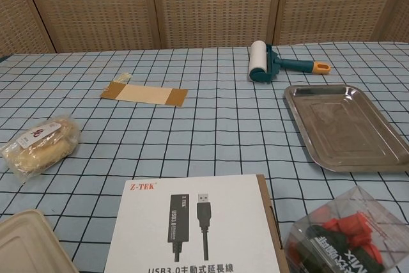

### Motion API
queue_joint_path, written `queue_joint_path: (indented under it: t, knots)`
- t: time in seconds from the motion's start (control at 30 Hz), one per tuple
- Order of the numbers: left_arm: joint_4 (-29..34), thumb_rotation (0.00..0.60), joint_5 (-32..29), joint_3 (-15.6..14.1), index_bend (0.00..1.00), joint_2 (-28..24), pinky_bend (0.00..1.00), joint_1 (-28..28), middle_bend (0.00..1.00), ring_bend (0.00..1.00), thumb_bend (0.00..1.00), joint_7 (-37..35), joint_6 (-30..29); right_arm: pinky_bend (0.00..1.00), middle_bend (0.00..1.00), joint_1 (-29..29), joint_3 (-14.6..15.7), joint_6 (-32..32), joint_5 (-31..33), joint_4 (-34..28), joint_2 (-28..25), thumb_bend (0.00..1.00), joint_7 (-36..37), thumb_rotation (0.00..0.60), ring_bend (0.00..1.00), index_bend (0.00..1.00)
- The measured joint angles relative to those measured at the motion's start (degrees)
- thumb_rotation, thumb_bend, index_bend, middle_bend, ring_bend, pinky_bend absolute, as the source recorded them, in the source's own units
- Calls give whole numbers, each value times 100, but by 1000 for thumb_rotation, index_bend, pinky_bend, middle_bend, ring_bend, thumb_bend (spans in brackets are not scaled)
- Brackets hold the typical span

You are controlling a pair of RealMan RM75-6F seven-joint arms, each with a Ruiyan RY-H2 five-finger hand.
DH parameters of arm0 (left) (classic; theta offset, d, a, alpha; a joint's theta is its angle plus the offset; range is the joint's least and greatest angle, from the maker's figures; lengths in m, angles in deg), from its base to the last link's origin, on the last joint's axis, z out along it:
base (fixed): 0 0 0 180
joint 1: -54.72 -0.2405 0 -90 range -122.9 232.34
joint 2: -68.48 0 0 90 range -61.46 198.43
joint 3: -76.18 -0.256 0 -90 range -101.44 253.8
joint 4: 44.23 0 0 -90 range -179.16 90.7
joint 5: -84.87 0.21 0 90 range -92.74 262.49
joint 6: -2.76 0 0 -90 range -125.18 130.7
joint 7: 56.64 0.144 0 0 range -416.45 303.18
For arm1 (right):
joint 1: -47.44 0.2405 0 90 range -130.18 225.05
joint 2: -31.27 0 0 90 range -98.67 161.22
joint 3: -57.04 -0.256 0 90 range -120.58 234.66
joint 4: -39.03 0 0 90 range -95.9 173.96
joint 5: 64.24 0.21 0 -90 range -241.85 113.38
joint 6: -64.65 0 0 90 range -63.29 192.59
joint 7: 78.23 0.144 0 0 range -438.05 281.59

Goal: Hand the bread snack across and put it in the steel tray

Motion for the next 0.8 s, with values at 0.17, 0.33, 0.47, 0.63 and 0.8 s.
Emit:
queue_joint_path:
  t: [0.17,0.33,0.47,0.63,0.8]
  knots:
    - [17,600,-462,100,0,144,0,124,0,0,33,282,347,0,0,1,2,-15,14,-12,-37,97,71,600,0,21]
    - [127,600,-1118,268,0,259,0,408,0,0,33,626,965,0,0,-9,7,29,-33,-48,-84,97,154,600,0,21]
    - [207,600,-1732,432,0,375,0,738,0,0,34,1003,1450,0,0,-15,14,57,-70,-60,-126,97,259,600,0,21]
    - [306,600,-2495,601,0,617,0,1187,0,0,33,1746,1790,0,0,-2,33,42,-119,-51,-161,97,376,600,0,21]
    - [375,600,-3155,709,0,874,0,1582,0,0,33,2349,1938,0,0,13,63,30,-192,-43,-183,97,464,600,0,22]
